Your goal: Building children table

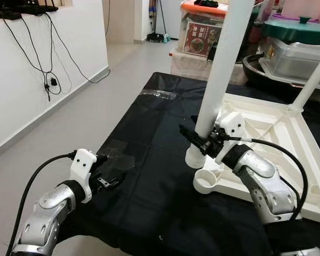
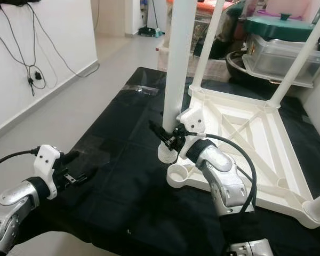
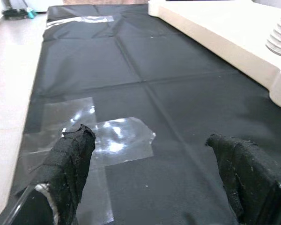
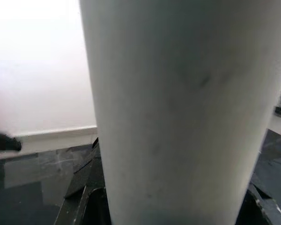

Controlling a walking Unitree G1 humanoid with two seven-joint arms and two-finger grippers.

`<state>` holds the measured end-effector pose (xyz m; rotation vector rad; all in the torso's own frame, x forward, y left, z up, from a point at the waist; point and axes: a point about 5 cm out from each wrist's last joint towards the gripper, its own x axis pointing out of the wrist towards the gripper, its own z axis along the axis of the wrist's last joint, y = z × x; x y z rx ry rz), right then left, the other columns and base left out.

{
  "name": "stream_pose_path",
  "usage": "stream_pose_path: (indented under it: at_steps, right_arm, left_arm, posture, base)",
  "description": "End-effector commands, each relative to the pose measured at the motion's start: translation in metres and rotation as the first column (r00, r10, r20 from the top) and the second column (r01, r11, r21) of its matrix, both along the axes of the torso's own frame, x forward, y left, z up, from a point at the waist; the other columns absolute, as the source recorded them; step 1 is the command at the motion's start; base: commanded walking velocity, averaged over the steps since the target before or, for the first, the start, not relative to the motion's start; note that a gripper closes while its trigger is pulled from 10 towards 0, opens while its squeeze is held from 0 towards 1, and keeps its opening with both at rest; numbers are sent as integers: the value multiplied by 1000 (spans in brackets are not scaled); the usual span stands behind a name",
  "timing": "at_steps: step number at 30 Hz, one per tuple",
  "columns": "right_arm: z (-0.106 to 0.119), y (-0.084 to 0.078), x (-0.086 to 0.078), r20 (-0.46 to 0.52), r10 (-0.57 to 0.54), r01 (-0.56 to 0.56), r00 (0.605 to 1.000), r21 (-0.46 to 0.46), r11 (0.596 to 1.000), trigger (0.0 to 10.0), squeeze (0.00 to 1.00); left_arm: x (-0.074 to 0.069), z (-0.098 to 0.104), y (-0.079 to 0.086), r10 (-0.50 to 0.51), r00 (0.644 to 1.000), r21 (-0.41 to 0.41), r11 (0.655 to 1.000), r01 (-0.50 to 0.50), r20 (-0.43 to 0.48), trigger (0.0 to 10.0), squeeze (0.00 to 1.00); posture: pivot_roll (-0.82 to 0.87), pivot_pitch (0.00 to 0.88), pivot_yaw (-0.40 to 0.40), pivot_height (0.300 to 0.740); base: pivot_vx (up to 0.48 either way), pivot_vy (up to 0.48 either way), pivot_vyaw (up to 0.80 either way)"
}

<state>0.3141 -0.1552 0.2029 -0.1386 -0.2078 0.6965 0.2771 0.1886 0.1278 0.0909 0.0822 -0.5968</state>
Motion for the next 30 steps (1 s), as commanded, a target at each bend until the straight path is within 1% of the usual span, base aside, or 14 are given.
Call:
stream_pose_path:
  at_steps: [1, 3, 4, 6, 9, 11, 12, 23, 30]
  right_arm:
    - [-8, -5, -1, -5, 16, -16, 1000, -53, 998, 0, 0]
    - [-8, -5, -1, -5, 16, -16, 1000, -53, 998, 0, 0]
    - [-11, -7, 0, -8, 24, -25, 1000, -79, 997, 0, 0]
    - [-11, -7, 0, -8, 24, -25, 1000, -79, 997, 0, 0]
    - [-18, -14, 0, -10, 49, -50, 999, -155, 987, 0, 0]
    - [-19, -16, -1, -12, 53, -54, 999, -169, 984, 0, 0]
    - [-22, -20, -3, -10, 58, -59, 998, -205, 977, 0, 0]
    - [-30, -26, -10, -21, 83, -86, 996, -238, 967, 0, 0]
    - [-34, -23, -19, -38, 115, -120, 993, -233, 965, 0, 0]
  left_arm:
    - [-5, -4, -3, 15, 1000, -14, 1000, -15, -15, 10000, 0]
    - [-5, -4, -3, 15, 1000, -14, 1000, -15, -15, 10000, 0]
    - [-7, -6, -5, 25, 1000, -22, 999, -25, -19, 10000, 0]
    - [-7, -6, -5, 25, 1000, -22, 999, -25, -19, 10000, 0]
    - [-10, -11, -9, 48, 999, -32, 998, -49, -23, 10000, 0]
    - [-10, -11, -9, 53, 998, -33, 998, -53, -23, 10000, 0]
    - [-9, -11, -9, 57, 998, -34, 998, -58, -22, 10000, 0]
    - [-8, -10, -12, 65, 998, -35, 997, -66, -21, 10000, 0]
    - [-9, -11, -10, 71, 997, -36, 997, -72, -24, 10000, 0]
  posture:
    - [147, 0, -110, 740]
    - [147, 0, -110, 740]
    - [149, 0, -113, 740]
    - [149, 0, -113, 740]
    - [148, 0, -117, 740]
    - [146, 0, -117, 740]
    - [140, 0, -114, 740]
    - [134, 0, -111, 740]
    - [133, 0, -108, 740]
  base:
    - [0, 0, 0]
    - [0, 0, 0]
    - [0, 0, 0]
    - [0, 0, 0]
    - [0, 0, 0]
    - [0, 0, 0]
    - [0, 0, 0]
    - [0, 0, 0]
    - [0, 0, 0]
